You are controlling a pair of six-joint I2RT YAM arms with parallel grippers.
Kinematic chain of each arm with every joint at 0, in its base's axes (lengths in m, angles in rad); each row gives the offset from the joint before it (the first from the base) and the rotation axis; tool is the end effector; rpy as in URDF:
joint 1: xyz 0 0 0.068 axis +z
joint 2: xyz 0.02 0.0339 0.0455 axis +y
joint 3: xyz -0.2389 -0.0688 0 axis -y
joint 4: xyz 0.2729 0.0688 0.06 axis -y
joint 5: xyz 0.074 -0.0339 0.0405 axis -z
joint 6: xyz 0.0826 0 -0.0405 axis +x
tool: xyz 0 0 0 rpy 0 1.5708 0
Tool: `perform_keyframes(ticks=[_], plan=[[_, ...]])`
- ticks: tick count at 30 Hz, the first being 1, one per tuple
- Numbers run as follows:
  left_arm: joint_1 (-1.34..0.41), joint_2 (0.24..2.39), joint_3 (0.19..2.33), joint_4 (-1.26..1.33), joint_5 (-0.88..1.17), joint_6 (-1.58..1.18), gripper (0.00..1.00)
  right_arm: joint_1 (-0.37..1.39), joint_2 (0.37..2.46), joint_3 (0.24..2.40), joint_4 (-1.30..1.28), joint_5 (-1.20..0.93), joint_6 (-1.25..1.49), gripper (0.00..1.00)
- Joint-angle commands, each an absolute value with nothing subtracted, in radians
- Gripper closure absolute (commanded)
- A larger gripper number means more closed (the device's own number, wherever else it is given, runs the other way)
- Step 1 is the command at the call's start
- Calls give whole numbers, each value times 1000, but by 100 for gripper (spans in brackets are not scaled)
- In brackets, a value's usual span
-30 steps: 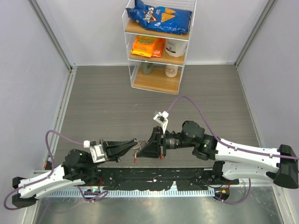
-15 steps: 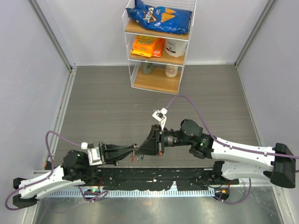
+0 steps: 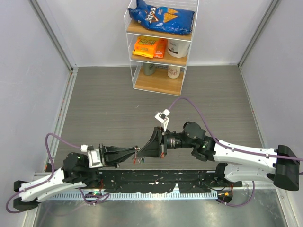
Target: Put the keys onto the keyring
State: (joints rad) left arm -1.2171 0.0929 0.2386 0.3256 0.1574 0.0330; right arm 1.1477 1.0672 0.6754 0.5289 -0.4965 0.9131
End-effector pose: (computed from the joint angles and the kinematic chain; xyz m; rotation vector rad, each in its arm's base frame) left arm 0.0509 -0.1753 0.3053 0.8055 0.8594 -1.1404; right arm 0.0976 0.3126 0.2940 -0.7084 1.6739 1.9448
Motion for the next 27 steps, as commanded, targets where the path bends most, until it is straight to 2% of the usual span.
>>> perform_keyframes(ticks=[1, 27], plan=[[-1216, 89, 247, 407, 199, 28, 100, 1138, 1078, 672, 601, -480, 951, 94], [-1216, 100, 249, 410, 250, 49, 100, 1111, 1100, 672, 629, -414, 1095, 94]])
